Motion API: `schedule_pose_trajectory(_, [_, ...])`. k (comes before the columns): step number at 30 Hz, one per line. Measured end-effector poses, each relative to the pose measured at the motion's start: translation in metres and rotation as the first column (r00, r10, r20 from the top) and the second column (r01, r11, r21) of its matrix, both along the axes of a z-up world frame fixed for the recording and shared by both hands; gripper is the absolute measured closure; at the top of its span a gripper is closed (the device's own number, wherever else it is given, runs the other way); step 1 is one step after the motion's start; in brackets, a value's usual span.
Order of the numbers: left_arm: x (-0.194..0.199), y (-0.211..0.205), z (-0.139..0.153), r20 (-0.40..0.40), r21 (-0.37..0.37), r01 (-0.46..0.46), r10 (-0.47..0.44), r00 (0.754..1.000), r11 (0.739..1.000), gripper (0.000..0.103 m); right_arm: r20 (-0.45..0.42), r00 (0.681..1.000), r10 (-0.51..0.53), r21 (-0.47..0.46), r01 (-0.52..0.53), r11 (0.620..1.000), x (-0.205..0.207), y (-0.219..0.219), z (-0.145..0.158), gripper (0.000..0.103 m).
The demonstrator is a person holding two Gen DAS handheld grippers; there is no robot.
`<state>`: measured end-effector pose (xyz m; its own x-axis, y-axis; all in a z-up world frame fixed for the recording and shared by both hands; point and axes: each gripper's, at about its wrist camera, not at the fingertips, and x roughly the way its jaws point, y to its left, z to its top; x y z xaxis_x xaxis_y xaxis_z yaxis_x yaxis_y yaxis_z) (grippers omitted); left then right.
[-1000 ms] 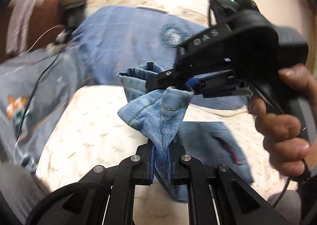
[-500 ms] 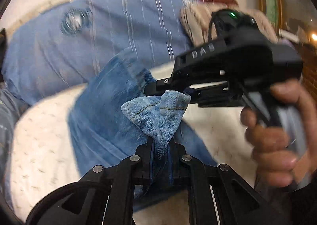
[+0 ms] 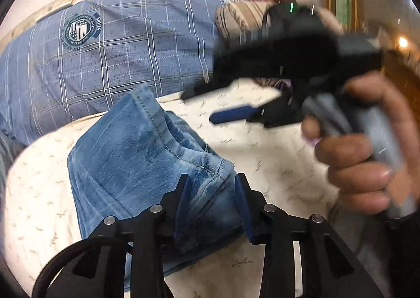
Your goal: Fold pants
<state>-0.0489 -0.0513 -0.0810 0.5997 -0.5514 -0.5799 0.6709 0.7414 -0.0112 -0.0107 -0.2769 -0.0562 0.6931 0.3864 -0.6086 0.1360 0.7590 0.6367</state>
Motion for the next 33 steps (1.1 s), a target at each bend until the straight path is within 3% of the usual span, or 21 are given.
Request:
schedule_pose_trajectory(3, [0.005,-0.013,-0.005,-0.034,-0.008,-0.003,0.002,0.999,1.000,0.068,0.033,0.999,0.032,0.006,-0.032,0.999,0.001,0.006,0.005,0.048])
schedule_pose_trajectory(7, [0.017,-0.017,-0.005,-0.088,-0.051,0.027,-0.031,0.996,0.998,0.078,0.047,0.995,0.089,-0.047,-0.087,0.995,0.013,0.019,0.013,0.048])
schedule_pose_trajectory(10, [0.020,-0.018,-0.006,-0.105,-0.048,0.043,-0.048,0.993,0.998,0.080,0.044,0.986,0.159,-0.175,-0.149,0.973,0.032,0.034,0.024,0.032])
schedule_pose_trajectory(12, [0.022,-0.018,-0.007,-0.112,-0.047,0.049,-0.054,0.992,0.998,0.081,0.005,0.975,0.221,-0.249,-0.213,0.945,0.053,0.046,0.020,0.029])
schedule_pose_trajectory(13, [0.022,-0.018,-0.007,-0.114,-0.049,0.050,-0.056,0.992,0.998,0.083,-0.007,0.975,0.221,-0.266,-0.215,0.940,0.060,0.049,0.017,0.032])
schedule_pose_trajectory(15, [0.024,-0.019,-0.007,-0.117,-0.050,0.047,-0.053,0.992,0.998,0.084,-0.031,0.975,0.220,-0.275,-0.220,0.936,0.069,0.054,0.010,0.080])
schedule_pose_trajectory(17, [0.024,-0.021,-0.008,-0.127,-0.053,0.049,-0.055,0.990,0.997,0.086,-0.071,0.980,0.188,-0.287,-0.201,0.937,0.073,0.054,0.004,0.086])
schedule_pose_trajectory(21, [0.029,-0.026,-0.011,-0.123,-0.053,0.058,-0.064,0.990,0.997,0.092,-0.010,0.987,0.161,-0.254,-0.158,0.954,0.061,0.041,0.016,0.092])
schedule_pose_trajectory(23, [0.033,-0.029,-0.018,-0.153,-0.052,0.062,-0.069,0.986,0.997,0.092,-0.071,0.989,0.127,-0.304,-0.143,0.942,0.071,0.037,-0.001,0.092])
schedule_pose_trajectory(26, [0.038,-0.035,-0.031,-0.153,-0.033,0.066,-0.070,0.986,0.997,0.092,-0.212,0.973,0.087,-0.225,-0.135,0.965,0.089,0.020,-0.045,0.092])
schedule_pose_trajectory(28, [0.036,-0.032,-0.025,-0.152,-0.061,0.069,-0.078,0.985,0.996,0.091,-0.193,0.977,0.088,-0.222,-0.130,0.966,0.087,0.019,-0.040,0.090])
schedule_pose_trajectory(29, [0.033,-0.026,-0.021,-0.167,-0.097,0.073,-0.088,0.982,0.993,0.090,-0.181,0.979,0.092,-0.249,-0.136,0.959,0.085,0.023,-0.034,0.083])
schedule_pose_trajectory(30, [0.032,-0.018,-0.016,-0.190,-0.137,0.068,-0.093,0.977,0.988,0.085,-0.169,0.982,0.089,-0.272,-0.133,0.953,0.082,0.025,-0.031,0.070])
schedule_pose_trajectory(33, [0.032,0.009,-0.005,-0.260,-0.226,0.042,-0.102,0.960,0.973,0.078,-0.126,0.990,0.069,-0.289,-0.103,0.952,0.071,0.026,-0.019,0.047])
